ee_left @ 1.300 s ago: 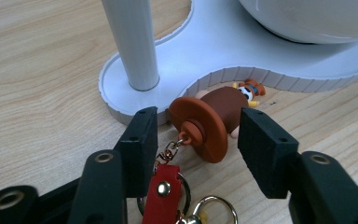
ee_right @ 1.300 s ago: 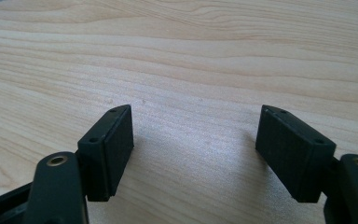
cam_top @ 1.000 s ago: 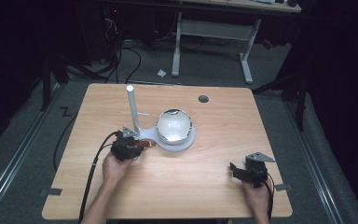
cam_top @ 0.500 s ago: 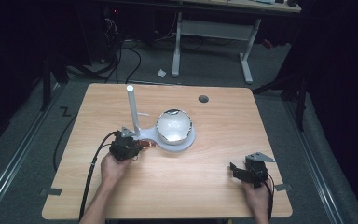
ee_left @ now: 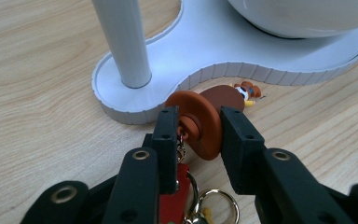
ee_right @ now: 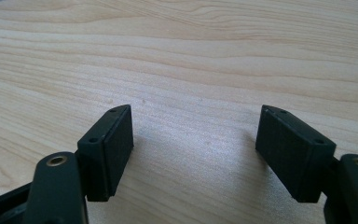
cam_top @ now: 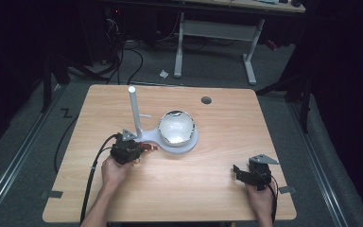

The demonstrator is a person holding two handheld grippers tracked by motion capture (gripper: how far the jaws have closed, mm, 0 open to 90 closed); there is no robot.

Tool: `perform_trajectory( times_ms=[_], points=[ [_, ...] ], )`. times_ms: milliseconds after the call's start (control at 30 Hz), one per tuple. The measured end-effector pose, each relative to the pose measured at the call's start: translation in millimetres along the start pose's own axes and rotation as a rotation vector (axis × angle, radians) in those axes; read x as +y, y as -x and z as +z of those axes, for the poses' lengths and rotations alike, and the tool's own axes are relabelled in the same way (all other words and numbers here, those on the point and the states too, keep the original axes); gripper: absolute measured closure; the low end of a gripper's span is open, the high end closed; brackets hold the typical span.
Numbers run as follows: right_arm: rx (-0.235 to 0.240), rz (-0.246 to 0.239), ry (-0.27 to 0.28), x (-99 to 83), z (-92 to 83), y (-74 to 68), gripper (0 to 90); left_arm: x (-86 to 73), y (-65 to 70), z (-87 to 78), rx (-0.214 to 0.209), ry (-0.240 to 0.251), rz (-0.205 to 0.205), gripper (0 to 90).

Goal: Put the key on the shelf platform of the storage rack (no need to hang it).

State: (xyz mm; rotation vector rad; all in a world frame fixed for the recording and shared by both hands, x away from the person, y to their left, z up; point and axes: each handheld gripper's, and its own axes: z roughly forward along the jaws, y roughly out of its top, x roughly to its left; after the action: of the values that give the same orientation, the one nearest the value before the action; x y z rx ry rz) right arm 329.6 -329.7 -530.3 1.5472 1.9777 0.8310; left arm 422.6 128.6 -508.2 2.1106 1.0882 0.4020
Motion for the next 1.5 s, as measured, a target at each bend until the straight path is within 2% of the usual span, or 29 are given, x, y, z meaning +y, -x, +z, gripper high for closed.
perform_trajectory(
  times_ms=[167, 633, 767, 1167, 1500],
  points=[
    [0.000, 0.000, 0.000, 0.0, 0.0, 0.0, 27.7, -1.2, 1.1, -8.4, -0.002, 0.008, 0.011, 69.2],
    [0.000, 0.000, 0.000, 0.0, 0.0, 0.0, 27.7, 1.1, 5.6, -45.5, -0.017, 0.061, 0.027, 69.5],
    [0.000, 0.000, 0.000, 0.0, 0.0, 0.0, 27.8, 2.3, 7.0, -55.6, -0.034, 0.072, 0.018, 69.5],
    [0.001, 0.001, 0.001, 0.0, 0.0, 0.3, 27.9, 14.1, 15.8, -78.8, -0.076, 0.086, 0.045, 69.6],
    [0.002, 0.001, 0.002, 0.0, 0.1, 0.4, 27.9, 26.2, 19.2, -91.4, -0.142, 0.122, 0.033, 69.7]
  ],
)
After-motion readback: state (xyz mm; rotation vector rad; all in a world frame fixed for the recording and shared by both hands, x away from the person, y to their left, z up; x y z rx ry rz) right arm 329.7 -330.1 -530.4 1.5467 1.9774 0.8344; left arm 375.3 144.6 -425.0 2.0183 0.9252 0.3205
